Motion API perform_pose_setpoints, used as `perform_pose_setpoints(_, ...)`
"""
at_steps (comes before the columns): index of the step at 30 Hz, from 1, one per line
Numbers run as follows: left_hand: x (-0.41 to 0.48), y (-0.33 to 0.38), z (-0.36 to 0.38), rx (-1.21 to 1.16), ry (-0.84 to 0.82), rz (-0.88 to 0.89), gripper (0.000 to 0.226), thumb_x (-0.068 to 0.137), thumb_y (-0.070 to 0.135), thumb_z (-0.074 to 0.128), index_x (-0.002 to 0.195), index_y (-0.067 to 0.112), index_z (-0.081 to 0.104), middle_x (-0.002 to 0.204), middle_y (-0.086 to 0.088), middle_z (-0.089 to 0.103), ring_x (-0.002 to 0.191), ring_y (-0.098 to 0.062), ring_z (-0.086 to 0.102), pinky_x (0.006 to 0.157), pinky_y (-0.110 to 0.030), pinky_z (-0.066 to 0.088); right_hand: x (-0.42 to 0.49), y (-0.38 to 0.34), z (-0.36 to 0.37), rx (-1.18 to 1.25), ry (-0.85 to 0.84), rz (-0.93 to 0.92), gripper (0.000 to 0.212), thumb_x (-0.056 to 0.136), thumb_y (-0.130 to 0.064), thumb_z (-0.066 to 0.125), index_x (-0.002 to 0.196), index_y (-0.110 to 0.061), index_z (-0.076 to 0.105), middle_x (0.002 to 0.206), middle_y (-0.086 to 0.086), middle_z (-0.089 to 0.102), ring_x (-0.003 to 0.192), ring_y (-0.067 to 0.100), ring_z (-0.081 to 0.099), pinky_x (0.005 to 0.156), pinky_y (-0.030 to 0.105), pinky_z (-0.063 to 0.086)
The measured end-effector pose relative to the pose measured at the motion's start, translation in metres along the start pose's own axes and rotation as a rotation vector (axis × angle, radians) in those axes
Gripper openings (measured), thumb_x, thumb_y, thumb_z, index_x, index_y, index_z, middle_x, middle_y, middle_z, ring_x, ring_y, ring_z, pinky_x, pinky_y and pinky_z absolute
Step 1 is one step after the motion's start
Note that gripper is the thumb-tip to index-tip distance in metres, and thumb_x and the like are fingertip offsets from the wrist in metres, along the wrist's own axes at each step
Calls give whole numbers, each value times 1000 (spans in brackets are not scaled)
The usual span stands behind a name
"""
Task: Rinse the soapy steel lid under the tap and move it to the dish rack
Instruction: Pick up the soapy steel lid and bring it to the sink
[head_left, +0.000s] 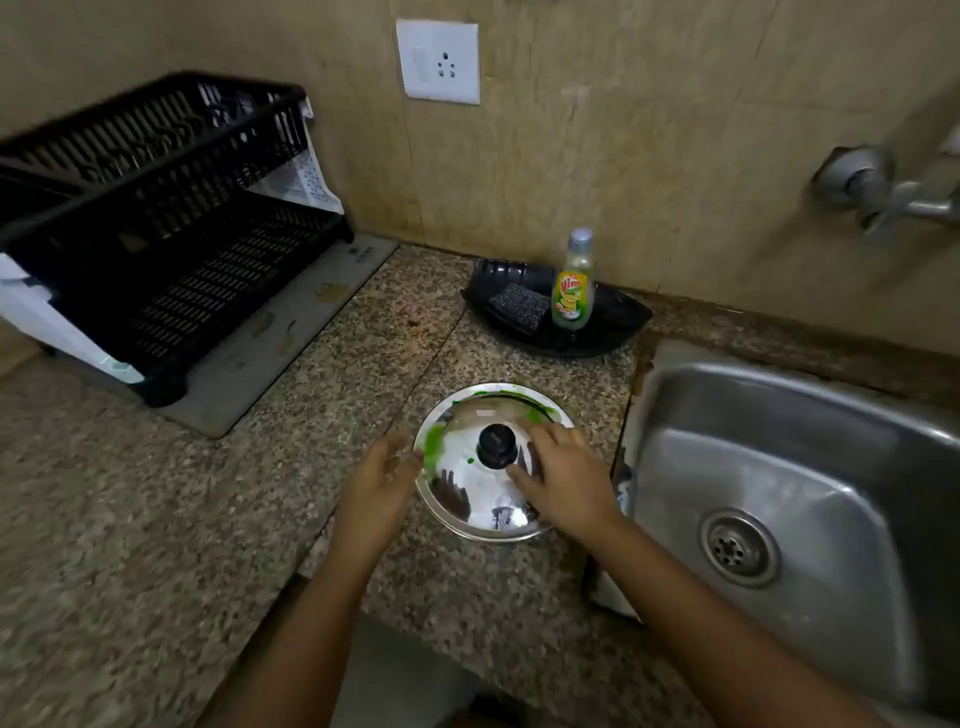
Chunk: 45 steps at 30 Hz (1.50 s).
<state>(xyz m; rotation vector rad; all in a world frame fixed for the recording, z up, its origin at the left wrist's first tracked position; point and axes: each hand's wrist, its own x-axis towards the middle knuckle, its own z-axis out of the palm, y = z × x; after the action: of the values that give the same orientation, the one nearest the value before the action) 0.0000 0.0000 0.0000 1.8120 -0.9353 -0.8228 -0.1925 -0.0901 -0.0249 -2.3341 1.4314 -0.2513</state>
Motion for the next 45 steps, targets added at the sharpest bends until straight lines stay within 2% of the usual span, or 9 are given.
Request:
perform_pose_setpoints(2, 3, -2, -3, -20, 22, -27, 23, 94, 21, 57, 117, 24, 57, 116, 5, 59, 103, -10, 56, 76, -15, 43, 7, -8, 1, 9, 0, 51, 62, 88, -55, 49, 143, -30, 33, 134, 5, 52, 124, 27, 47, 87, 39, 48)
perform_pose_setpoints(6, 26, -10, -15, 7, -14, -64, 26, 94, 21, 54, 119, 26, 58, 120, 3, 61, 110, -16, 57, 97, -38, 46, 32, -26, 15, -139, -105, 80, 58, 87, -60, 46, 131, -24, 38, 119, 9, 60, 102, 32, 61, 73, 40, 53)
perform_pose_setpoints(9, 44, -6, -19, 8, -22, -61, 33, 94, 18, 54, 127, 17, 57, 117, 2, 60, 107, -16, 57, 91, -34, 48, 41, -27, 18, -118, -86, 75, 47, 90, -54, 47, 120, -19, 42, 115, 9, 60, 95, 32, 61, 68, 39, 50)
perform_pose_setpoints(13, 56, -1, -17, -21, 10, -9, 27, 95, 15, 53, 121, 17, 58, 107, 7, 60, 100, -12, 56, 72, -17, 43, 33, -28, 17, -55, 17, 24, 46, 90, -55, 46, 119, -20, 45, 114, 6, 60, 98, 29, 58, 72, 39, 49)
perform_pose_setpoints(17, 64, 13, -5, -112, 30, -62, 32, 98, 33, 44, 118, 17, 63, 111, -2, 68, 100, -17, 64, 87, -34, 50, 22, -26, -10, 80, 170, -49, 43, 89, -54, 50, 120, -26, 48, 117, 1, 60, 102, 23, 58, 74, 36, 50)
perform_pose_setpoints(29, 24, 89, 165, -435, -388, -368, 34, 99, 33, 42, 93, 12, 68, 89, -7, 72, 69, -13, 71, 58, -24, 56, -54, 126, -95, 96, 246, 56, 38, 84, -51, 55, 117, -33, 48, 115, -3, 57, 109, 19, 53, 83, 33, 46)
perform_pose_setpoints(33, 5, 114, 231, -389, -390, -278, 42, 96, 42, 47, 99, 9, 72, 100, -17, 73, 90, -30, 71, 87, -43, 55, -78, 175, -123, 80, 273, 112, 39, 85, -48, 59, 118, -31, 49, 116, -4, 56, 111, 17, 51, 81, 29, 42)
perform_pose_setpoints(37, -6, 133, 282, -351, -369, -182, 41, 97, 44, 44, 98, 15, 72, 100, -13, 74, 94, -30, 70, 93, -48, 52, -95, 212, -142, 77, 313, 158, 41, 84, -47, 61, 119, -29, 51, 118, -1, 58, 111, 19, 52, 84, 30, 43)
perform_pose_setpoints(45, -11, 180, 333, -361, -396, -64, 35, 98, 30, 48, 77, 13, 69, 73, -6, 73, 60, -14, 69, 61, -27, 53, -99, 245, -185, 52, 309, 217, 40, 86, -50, 58, 120, -31, 50, 120, -4, 58, 112, 19, 54, 74, 27, 38)
